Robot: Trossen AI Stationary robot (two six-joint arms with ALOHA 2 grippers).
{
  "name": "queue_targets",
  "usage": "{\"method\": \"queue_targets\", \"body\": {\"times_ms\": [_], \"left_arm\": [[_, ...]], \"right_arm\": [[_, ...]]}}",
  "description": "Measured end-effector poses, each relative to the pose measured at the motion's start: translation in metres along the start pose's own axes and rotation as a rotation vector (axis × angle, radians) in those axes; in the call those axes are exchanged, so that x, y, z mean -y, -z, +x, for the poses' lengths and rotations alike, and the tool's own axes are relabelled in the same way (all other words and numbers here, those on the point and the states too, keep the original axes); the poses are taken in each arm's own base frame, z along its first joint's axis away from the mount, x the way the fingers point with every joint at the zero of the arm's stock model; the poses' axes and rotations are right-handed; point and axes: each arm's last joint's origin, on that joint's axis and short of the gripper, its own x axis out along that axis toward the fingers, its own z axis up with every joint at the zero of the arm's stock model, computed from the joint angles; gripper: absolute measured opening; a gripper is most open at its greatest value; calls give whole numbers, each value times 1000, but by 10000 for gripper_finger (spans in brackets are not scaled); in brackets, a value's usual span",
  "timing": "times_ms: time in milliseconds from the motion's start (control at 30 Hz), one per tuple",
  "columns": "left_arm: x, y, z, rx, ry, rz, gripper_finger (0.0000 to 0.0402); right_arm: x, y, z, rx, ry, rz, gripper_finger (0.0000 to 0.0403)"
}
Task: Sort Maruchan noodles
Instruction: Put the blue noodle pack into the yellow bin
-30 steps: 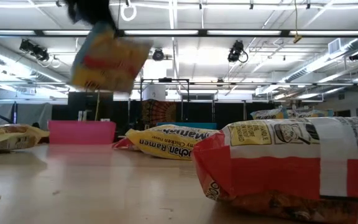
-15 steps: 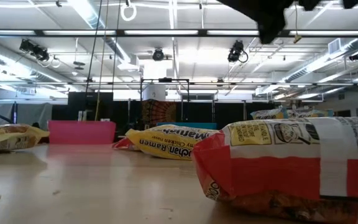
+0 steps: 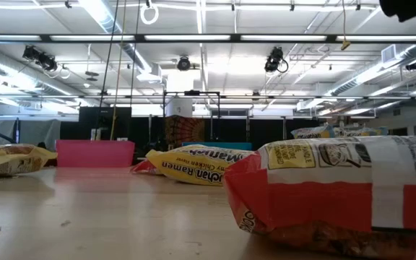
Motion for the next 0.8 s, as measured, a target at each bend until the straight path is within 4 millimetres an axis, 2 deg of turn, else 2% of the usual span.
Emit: {"method": "queue_targets", "body": {"times_ms": [167, 267, 433, 567, 667, 800], "left_arm": [[-4, 3, 3, 7, 1, 5, 1], [-4, 2, 3, 14, -1, 13, 1], [-4, 4, 3, -3, 3, 23, 7], [-4, 7, 2, -56, -13, 21, 30], [-3, 4, -7, -125, -64, 38, 54], [-3, -8, -35, -252, -159, 94, 98]], "right_arm": [[-3, -9, 7, 44, 1, -8, 355], [-6, -13, 7, 71, 2, 1, 321], [-4, -19, 6, 132, 47, 25, 222], [-3, -17, 6, 96, 112, 33, 146], [-3, -14, 7, 46, 161, 30, 145], [-2, -19, 6, -140, 308, 2, 145]]}}
